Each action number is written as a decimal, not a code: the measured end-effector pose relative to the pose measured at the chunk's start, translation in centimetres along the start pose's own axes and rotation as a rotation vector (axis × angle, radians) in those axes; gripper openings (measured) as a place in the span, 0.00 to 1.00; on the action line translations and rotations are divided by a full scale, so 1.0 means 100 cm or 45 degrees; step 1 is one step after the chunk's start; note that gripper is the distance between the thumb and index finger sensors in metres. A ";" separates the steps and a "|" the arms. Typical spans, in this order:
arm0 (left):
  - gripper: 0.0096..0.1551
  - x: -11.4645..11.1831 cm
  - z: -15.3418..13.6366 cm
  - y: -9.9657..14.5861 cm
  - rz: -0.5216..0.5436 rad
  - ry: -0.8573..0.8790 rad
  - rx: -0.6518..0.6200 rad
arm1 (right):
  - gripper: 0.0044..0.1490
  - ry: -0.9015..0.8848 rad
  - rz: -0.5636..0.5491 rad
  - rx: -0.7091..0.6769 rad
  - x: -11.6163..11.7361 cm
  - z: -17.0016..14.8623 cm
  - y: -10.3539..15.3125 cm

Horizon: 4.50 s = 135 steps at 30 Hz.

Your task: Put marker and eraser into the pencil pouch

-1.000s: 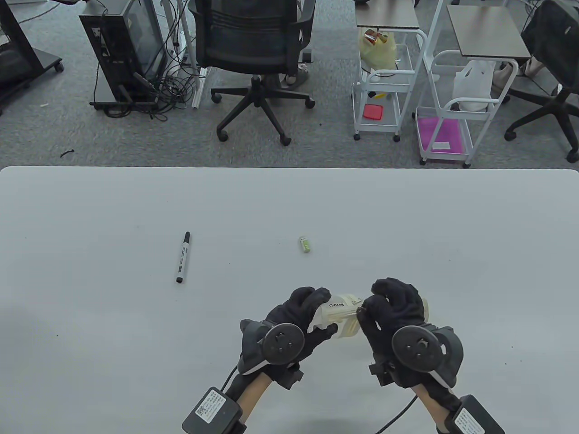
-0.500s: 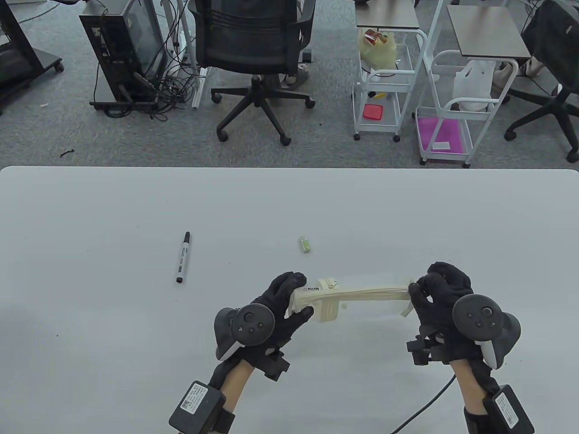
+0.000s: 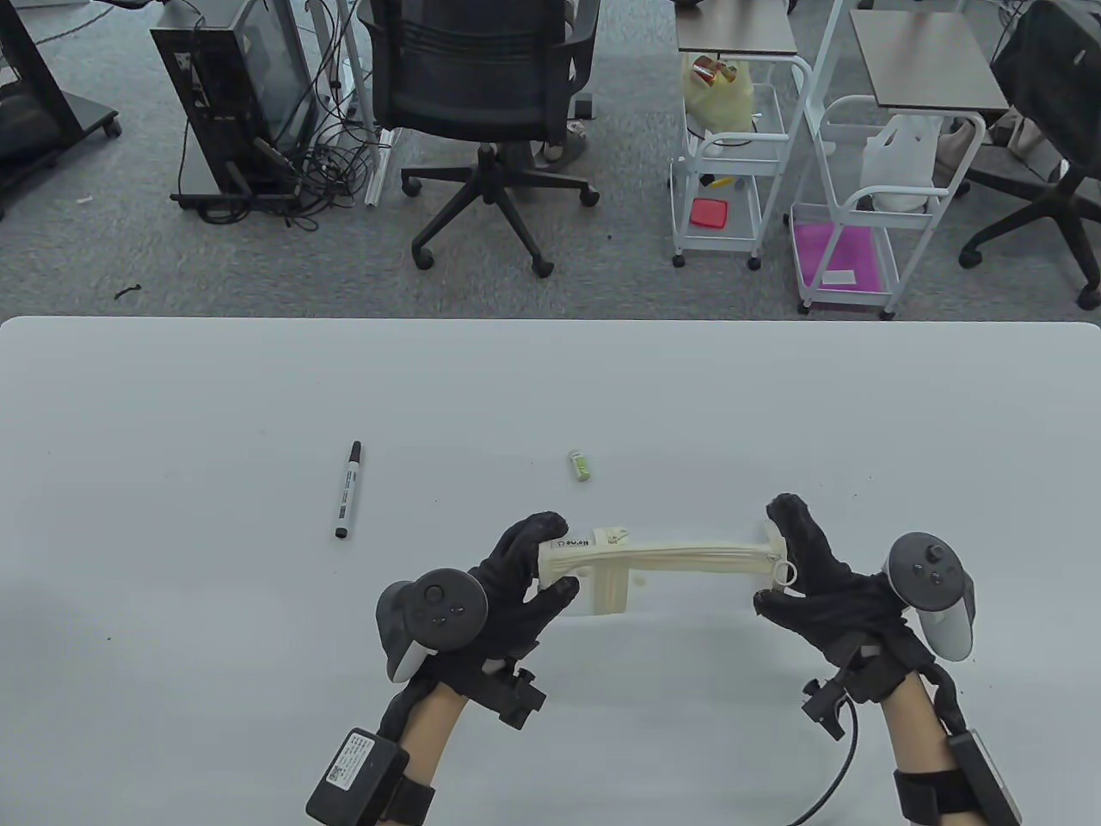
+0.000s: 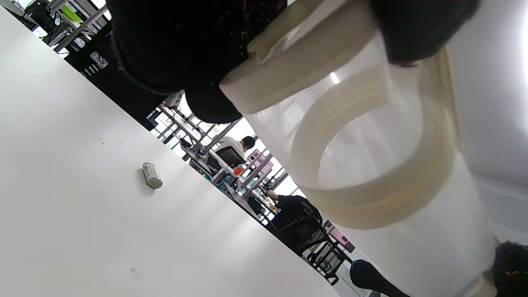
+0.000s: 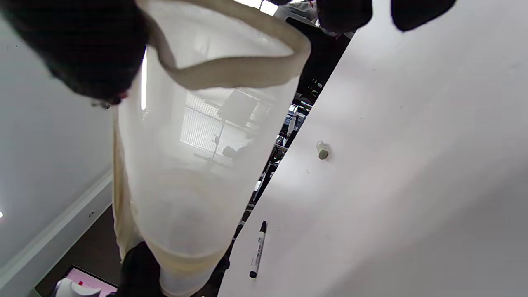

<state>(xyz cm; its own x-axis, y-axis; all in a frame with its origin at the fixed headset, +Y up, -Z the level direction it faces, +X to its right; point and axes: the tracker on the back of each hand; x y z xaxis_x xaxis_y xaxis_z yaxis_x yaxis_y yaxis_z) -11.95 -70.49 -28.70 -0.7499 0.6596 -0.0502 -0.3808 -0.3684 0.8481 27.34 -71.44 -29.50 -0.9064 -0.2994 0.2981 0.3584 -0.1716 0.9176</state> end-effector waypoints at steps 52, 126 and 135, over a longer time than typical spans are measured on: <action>0.30 0.084 -0.142 -0.033 -0.329 -1.228 0.945 | 0.45 -0.151 -0.275 -0.005 -0.011 -0.003 0.009; 0.61 0.028 0.044 -0.013 -0.049 -0.145 -0.100 | 0.44 -0.221 -0.314 -0.089 -0.007 0.004 0.011; 0.55 -0.002 -0.007 -0.005 -0.196 0.646 0.113 | 0.45 -0.209 -0.203 -0.124 0.006 0.008 0.007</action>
<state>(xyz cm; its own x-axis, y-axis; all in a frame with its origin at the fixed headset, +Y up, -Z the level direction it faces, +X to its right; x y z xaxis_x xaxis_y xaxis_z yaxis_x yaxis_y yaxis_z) -11.99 -70.95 -29.47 -0.8647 0.2943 -0.4072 -0.4761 -0.2211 0.8512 26.85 -71.02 -28.44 -0.9745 -0.1063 0.1974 0.2206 -0.2963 0.9293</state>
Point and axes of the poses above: the tracker on the back of each hand, its own z axis roughly to the thumb side, its own y axis roughly from the fingertips to the wrist, x = y × z, and after that the axes turned 8 degrees about -x, right-handed
